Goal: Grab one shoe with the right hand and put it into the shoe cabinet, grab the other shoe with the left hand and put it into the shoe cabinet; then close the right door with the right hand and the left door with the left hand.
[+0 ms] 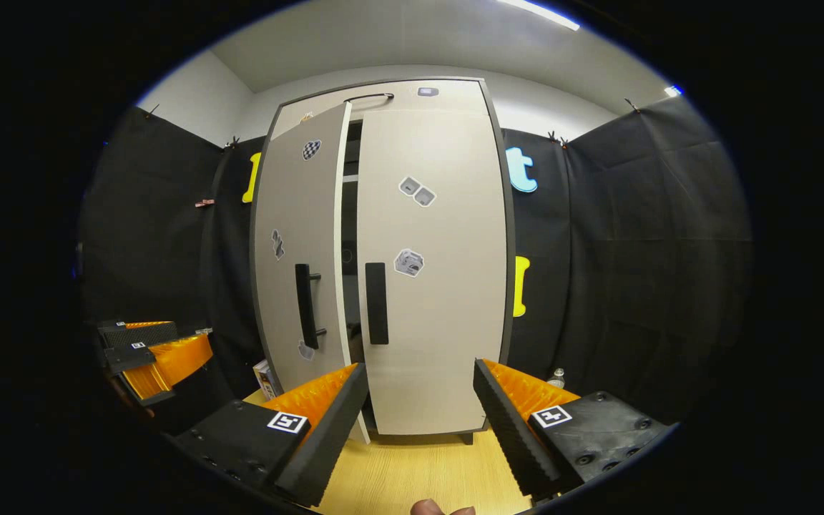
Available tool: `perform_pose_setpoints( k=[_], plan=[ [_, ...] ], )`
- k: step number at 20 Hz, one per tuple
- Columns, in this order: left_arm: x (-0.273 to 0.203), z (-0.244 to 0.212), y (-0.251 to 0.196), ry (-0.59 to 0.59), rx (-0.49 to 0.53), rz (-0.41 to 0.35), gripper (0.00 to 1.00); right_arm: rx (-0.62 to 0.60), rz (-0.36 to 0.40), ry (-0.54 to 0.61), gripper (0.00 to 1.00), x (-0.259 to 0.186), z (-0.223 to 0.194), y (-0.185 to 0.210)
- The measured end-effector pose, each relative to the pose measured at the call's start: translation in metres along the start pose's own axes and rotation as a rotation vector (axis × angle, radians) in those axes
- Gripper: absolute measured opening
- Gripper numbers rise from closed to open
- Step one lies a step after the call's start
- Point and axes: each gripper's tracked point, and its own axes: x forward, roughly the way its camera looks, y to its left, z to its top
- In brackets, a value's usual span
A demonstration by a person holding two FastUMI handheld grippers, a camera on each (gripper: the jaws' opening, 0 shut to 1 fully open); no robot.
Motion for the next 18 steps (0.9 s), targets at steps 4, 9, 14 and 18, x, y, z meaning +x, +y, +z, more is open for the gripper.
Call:
perform_pose_setpoints(
  k=[4, 9, 14, 18],
  plan=[
    [-0.0026, -0.0020, -0.0028, 0.000, 0.018, -0.005, 0.93, -0.018, 0.000, 0.005, 0.98, -0.0010, -0.0014, 0.0003],
    [-0.0019, -0.0048, -0.0028, 0.006, 0.022, -0.007, 0.93, -0.034, -0.002, 0.016, 0.98, -0.0023, -0.0046, 0.0004],
    [0.0000, -0.0066, -0.0026, 0.013, 0.017, -0.002, 0.92, -0.030, 0.002, 0.010, 0.98, -0.0010, -0.0019, 0.0008],
    [0.0012, -0.0064, -0.0007, 0.013, 0.022, 0.000, 0.93, -0.028, 0.003, 0.012, 0.98, 0.0006, -0.0027, 0.0013]
  ],
)
